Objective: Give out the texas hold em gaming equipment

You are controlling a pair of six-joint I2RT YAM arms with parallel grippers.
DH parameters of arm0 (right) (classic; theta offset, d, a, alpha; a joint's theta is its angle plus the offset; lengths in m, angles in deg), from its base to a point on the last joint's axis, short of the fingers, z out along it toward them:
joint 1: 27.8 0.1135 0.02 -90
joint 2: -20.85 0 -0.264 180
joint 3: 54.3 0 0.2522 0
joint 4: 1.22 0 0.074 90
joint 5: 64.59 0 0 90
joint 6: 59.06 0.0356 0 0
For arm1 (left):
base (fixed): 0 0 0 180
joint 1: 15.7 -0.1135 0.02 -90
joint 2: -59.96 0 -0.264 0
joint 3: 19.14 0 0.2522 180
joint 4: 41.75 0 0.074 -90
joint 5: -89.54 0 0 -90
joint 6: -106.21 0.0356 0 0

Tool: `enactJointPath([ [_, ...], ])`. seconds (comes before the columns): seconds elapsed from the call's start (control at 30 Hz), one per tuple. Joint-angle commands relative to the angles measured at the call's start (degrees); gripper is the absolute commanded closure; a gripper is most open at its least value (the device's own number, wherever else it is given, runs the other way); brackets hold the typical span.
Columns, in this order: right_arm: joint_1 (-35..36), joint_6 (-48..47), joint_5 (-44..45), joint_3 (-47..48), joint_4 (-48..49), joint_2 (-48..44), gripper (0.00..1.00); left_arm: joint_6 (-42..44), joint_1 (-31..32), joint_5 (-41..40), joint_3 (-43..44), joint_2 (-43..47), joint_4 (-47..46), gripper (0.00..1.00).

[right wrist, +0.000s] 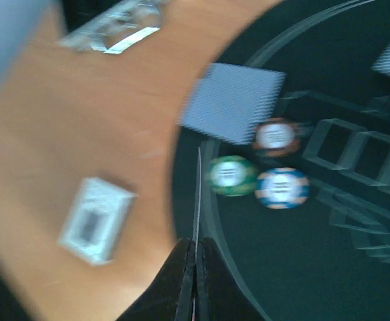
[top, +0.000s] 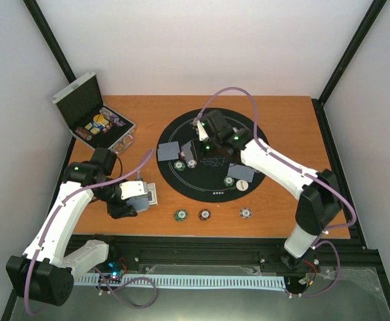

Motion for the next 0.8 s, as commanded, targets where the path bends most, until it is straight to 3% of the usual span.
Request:
enactJointPath([
  [0.0, 0.27, -17.33, 28.56, 3.57, -9.59, 6.91, 0.97, -0.32, 0.00, -0.05, 1.80, 0.76, 0.27, 0.99],
  [0.23, 3.07, -35.58, 49.24, 7.68, -0.55, 19.15, 0.97, -0.63, 0.00, -0.27, 1.82, 0.74, 0.18, 0.99],
  [0.47, 3.65, -45.29, 50.83, 11.13, 5.37, 25.72, 0.97, -0.86, 0.00, -0.32, 1.46, 0.48, -0.55, 0.99],
  [0.63, 4.54, -53.92, 52.04, 8.32, 13.28, 27.71, 0.97, -0.94, 0.00, -0.37, 0.84, 0.08, -1.12, 0.99],
  [0.77, 4.69, -56.27, 51.44, 8.71, 13.88, 29.59, 0.97, -1.08, 0.00, -0.56, 0.87, 0.02, -1.19, 0.99],
])
